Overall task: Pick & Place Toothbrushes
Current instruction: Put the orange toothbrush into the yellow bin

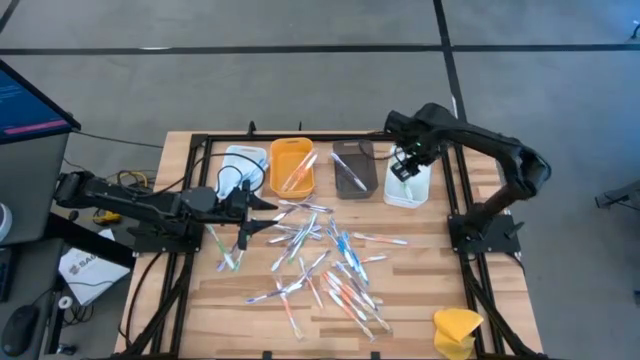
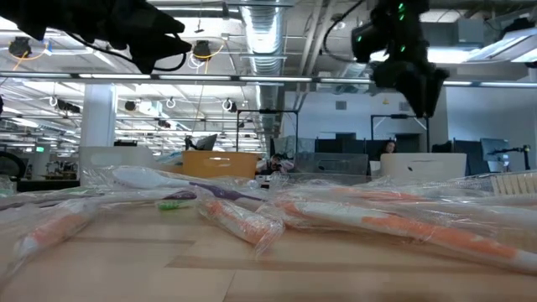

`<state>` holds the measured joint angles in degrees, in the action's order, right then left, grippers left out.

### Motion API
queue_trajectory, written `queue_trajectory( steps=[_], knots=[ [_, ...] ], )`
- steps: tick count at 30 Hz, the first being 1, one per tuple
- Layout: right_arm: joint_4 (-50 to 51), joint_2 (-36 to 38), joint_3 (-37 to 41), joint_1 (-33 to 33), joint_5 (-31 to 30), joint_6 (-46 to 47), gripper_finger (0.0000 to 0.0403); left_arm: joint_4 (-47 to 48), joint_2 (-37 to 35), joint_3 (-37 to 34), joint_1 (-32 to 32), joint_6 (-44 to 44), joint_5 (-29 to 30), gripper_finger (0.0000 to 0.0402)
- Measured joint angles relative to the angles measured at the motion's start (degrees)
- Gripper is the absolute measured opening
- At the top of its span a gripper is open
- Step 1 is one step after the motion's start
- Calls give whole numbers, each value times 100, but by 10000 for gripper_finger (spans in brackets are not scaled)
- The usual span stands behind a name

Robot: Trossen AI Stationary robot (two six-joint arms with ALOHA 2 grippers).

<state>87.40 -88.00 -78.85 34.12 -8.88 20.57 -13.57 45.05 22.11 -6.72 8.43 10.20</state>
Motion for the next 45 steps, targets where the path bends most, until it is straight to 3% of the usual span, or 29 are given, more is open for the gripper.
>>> queue_trajectory(
  steps=[7, 13, 18, 23, 27, 35, 41, 45],
  knots=[
    [271, 1554, 65, -1108, 0, 794, 178, 145, 1, 0, 0, 0, 1, 191],
    [9, 3177, 355, -2592, -390, 2306, 175, 166, 1, 0, 0, 0, 1, 191],
    [-842, 4238, 1134, -3873, -1061, 3393, 175, 163, 1, 0, 0, 0, 0, 191],
    [-2107, 5179, 2330, -4738, -1229, 3587, 178, 162, 1, 0, 0, 0, 1, 191],
    [-3742, 5545, 3284, -5165, -1208, 2646, 180, 157, 1, 0, -2, 0, 0, 191],
    [-7621, 5440, 4817, -5983, -1056, -892, 171, 160, 1, 0, -1, 1, -252, 191],
    [-8702, 4407, 5159, -5948, -1293, -2769, 159, 166, 1, 0, -2, 2, -361, 191],
    [-9105, 3773, 5128, -5816, -1263, -2755, 145, 195, 1, 0, -4, -3, -423, 191]
  ],
)
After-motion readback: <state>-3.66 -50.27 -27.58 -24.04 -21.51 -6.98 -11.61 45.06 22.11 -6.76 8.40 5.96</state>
